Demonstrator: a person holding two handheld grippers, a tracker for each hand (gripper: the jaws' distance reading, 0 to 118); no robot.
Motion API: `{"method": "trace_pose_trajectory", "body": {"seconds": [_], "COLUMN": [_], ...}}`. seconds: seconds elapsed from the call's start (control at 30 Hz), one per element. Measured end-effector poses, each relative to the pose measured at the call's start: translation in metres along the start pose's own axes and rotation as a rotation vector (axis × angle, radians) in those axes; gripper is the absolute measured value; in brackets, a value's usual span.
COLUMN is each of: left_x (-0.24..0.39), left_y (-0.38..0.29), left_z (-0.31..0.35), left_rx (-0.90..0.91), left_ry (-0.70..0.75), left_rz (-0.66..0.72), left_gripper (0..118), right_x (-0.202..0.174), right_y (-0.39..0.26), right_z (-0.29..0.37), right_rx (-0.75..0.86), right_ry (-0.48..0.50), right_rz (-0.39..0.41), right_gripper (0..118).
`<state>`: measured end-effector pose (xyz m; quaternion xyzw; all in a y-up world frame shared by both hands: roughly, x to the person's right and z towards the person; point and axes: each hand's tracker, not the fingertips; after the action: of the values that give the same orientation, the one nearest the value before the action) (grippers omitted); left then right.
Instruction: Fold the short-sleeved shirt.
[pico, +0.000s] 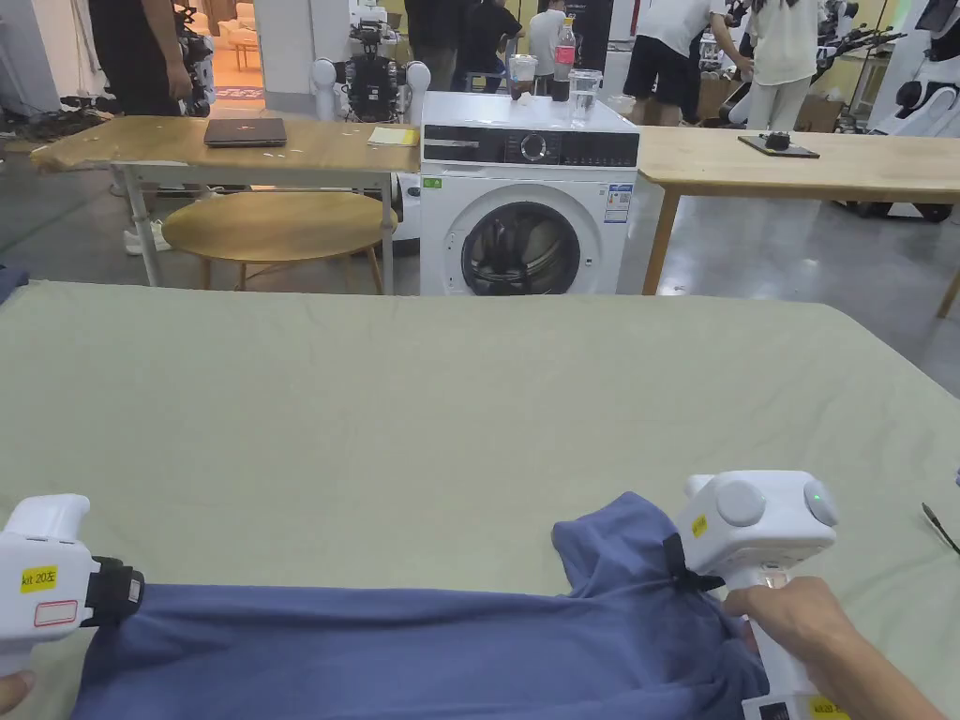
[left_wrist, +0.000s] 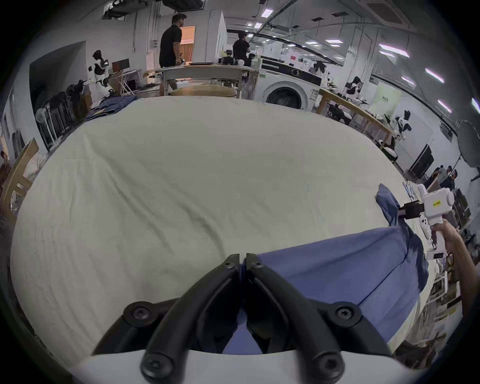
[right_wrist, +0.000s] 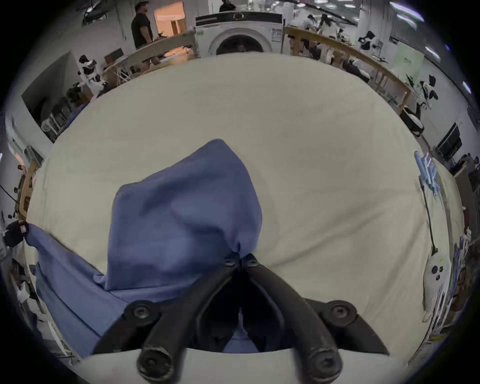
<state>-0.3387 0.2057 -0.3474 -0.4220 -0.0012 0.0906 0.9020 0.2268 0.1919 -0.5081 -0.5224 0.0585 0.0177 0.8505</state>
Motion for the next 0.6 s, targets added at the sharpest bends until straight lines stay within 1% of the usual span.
{"method": "trace_pose_trajectory", "body": {"seconds": [0.03,0.07,0.13,0.23,0.43,0.47,0.6], "left_x": [-0.001,-0.002,-0.001,-0.001,0.000,0.000,-0.004], "left_y": [0.000,-0.001,-0.002,-0.004,-0.016,-0.019,-0.036], "left_z": [0.002,0.004,0.009,0.021,0.057,0.065,0.093], "left_rx": [0.004,0.009,0.016,0.036,0.092,0.101,0.135], "left_ry": [-0.003,-0.007,-0.009,-0.016,-0.031,-0.034,-0.048], "left_rz": [0.006,0.010,0.007,0.004,0.005,0.002,0.002], "left_gripper": [0,0,0,0,0,0,0], "right_x": [0.001,0.016,0.021,0.025,0.025,0.012,0.006], "right_y": [-0.003,0.002,-0.003,-0.014,-0.047,-0.063,-0.100], "right_z": [0.008,-0.004,0.015,0.045,0.111,0.130,0.170], "right_rx": [0.022,0.049,0.108,0.169,0.277,0.286,0.329], "right_ry": [0.011,0.027,0.044,0.066,0.056,0.052,0.041], "right_rz": [-0.018,-0.031,-0.047,-0.038,0.004,0.011,0.037], "right_gripper": [0,0,0,0,0,0,0]}}
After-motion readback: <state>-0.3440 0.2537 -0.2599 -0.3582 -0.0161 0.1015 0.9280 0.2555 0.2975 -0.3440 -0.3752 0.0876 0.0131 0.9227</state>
